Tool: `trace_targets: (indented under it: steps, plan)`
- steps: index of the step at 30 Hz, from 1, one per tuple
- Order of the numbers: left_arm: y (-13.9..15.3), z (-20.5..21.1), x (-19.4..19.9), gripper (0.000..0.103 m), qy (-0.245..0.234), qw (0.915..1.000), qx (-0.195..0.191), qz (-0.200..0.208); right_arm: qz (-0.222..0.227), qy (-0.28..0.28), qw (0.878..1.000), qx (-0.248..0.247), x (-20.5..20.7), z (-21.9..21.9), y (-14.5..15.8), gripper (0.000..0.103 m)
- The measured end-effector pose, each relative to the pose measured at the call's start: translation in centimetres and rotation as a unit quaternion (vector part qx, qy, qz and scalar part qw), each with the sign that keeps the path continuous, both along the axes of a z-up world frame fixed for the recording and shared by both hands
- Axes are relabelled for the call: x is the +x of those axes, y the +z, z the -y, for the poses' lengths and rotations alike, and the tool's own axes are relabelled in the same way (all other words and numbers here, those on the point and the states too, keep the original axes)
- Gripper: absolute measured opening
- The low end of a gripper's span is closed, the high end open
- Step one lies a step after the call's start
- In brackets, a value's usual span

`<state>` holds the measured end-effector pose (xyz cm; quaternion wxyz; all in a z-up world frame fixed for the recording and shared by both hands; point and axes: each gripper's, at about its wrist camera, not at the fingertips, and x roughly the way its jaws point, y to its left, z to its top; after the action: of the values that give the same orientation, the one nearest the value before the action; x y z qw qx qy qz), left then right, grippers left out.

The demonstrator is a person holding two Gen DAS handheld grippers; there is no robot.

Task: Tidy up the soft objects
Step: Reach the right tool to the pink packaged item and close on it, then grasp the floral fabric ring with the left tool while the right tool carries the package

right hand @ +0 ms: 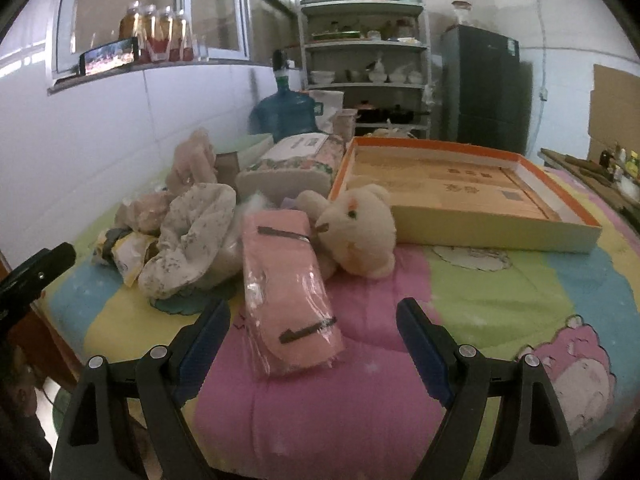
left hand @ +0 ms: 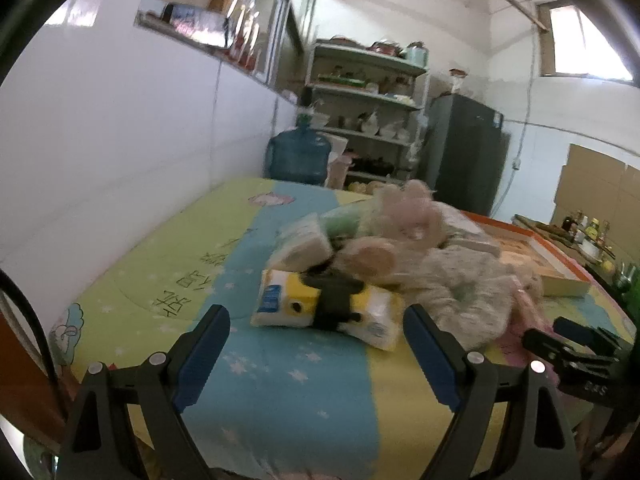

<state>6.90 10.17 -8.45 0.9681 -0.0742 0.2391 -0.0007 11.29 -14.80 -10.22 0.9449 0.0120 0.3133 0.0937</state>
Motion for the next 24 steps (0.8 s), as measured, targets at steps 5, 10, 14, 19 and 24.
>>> trace_targets:
  steps: [5,10,14,19,24]
  plan:
    - [-0.6,-2.2,2.1,0.089,0.015,0.9997,-0.002,-0.017,-0.006,0.008,1.000,0.006,1.0,-0.3,-0.6,0.070]
    - [-0.5,-2.7,2.8,0.089,-0.007,0.9995,-0.024,-0.019,-0.016,0.019,1.000,0.011,2.1,-0.3,-0.8,0.052]
    - [0.1,-0.6,2.4,0.089,-0.061,0.9977,-0.031,0.001,-0.013,0.024,0.999,0.026,1.8,0.0,-0.6,0.049]
    - [0.8,4.9,2.2,0.089,-0.176,0.9842,-0.011,0.017,-0.005,0.037,0.998,0.052,0.5,0.5,0.1,0.049]
    - [-0.8,9.7,3.1,0.074,-0.224,0.9726,0.063,0.005,0.017,0.035,0.997,0.063,-1.0,1.6,1.6,0.048]
